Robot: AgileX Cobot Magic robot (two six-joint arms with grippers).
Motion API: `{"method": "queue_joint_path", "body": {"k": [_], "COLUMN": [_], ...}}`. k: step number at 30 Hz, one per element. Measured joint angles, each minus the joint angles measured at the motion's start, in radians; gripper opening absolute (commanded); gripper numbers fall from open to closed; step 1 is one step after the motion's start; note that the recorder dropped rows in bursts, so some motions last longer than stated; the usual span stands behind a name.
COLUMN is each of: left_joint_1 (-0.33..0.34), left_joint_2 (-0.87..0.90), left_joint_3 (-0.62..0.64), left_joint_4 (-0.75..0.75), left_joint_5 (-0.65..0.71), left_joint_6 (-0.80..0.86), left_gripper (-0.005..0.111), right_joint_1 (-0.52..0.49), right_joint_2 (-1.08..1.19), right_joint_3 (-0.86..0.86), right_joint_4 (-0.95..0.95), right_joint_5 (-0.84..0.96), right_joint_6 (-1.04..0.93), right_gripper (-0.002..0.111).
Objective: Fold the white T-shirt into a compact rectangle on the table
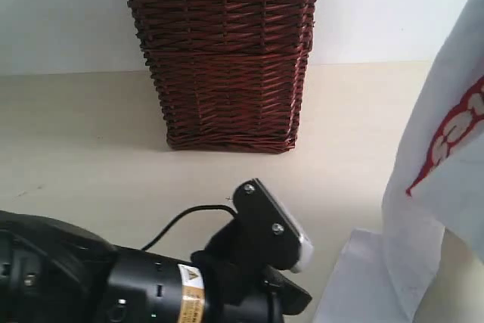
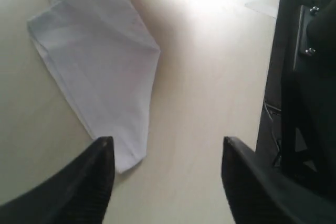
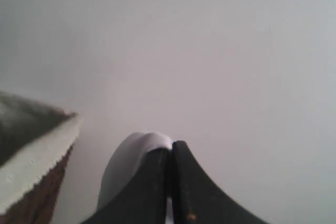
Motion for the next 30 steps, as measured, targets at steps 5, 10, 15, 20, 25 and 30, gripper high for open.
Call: {"method": "queue_joint_path", "body": {"k": [5, 10, 15, 20, 25, 30], "left_joint_1": [-0.065, -0.12, -0.124, -0.13, -0.13, -0.12], "left_joint_2": [0.111, 0.205, 0.298, 0.334, 0.346, 0.335], "left_joint_3": [-0.116, -0.246, -0.283, -0.287, -0.3, -0.309], "left_joint_4": [0.0, -0.002, -0.025, -0.032, -0.244, -0.484], "left_joint_5": [0.05, 0.277, 0.299, 0.307, 0.497, 0.581], "left_joint_6": [-0.012, -0.034, -0.042, -0.052, 0.146, 0.437], "left_gripper": [0.059, 0.058, 0.025, 0.0, 0.0, 0.0], "right_joint_1": [0.0, 0.0, 0.0, 0.0, 0.0, 0.0], "right_joint_2": [0.033, 0.042, 0.042, 0.043, 0.043, 0.043], "right_joint_3": [0.0, 0.0, 0.0, 0.0, 0.0, 0.0], "right_joint_4": [0.028, 0.057, 0.079, 0.081, 0.089, 0.105], "right_joint_5": [0.128, 0.14, 0.14, 0.14, 0.14, 0.142], "right_joint_6": [-0.095, -0.113, -0.134, -0.134, -0.135, -0.138], "right_gripper": [0.0, 0.0, 0.0, 0.0, 0.0, 0.0]}}
